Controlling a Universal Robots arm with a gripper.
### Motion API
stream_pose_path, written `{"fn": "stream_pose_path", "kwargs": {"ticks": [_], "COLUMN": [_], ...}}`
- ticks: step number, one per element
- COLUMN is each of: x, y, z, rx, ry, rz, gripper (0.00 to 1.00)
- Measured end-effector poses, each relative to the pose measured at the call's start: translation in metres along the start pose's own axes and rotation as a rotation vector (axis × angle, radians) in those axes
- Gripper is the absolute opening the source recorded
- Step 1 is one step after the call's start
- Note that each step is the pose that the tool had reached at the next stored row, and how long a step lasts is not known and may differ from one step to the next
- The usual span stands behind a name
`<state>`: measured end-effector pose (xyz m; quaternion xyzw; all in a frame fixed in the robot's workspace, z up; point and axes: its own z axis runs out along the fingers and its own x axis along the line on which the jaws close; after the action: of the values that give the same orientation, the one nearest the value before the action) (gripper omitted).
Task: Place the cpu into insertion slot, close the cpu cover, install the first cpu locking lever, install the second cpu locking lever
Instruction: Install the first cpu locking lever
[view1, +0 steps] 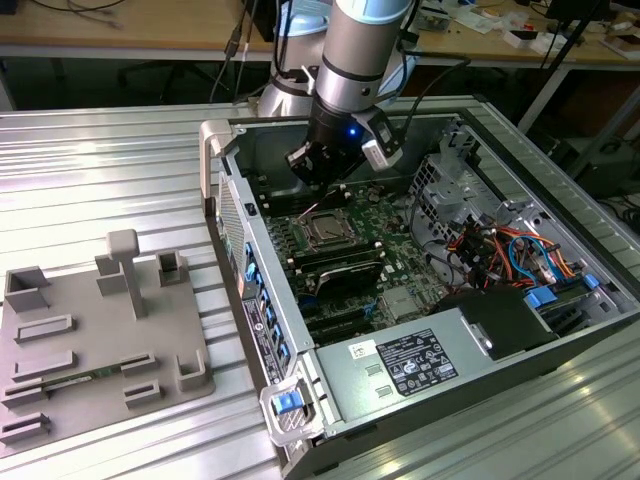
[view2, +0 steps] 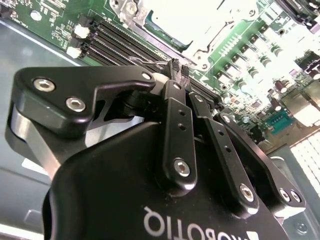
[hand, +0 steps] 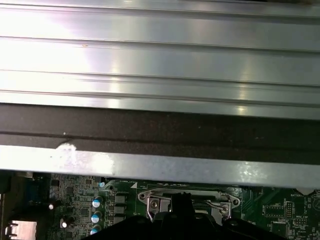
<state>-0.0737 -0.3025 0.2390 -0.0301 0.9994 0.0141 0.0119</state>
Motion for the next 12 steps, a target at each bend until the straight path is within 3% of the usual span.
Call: {"fn": "stream_pose_path", "kwargs": {"ticks": [12], "x": [-0.0035], "y": [0.0003], "z": [0.0039], "rx": [-0.0001], "ry": [0.0], "rz": [0.0], "gripper": [0.11]}}
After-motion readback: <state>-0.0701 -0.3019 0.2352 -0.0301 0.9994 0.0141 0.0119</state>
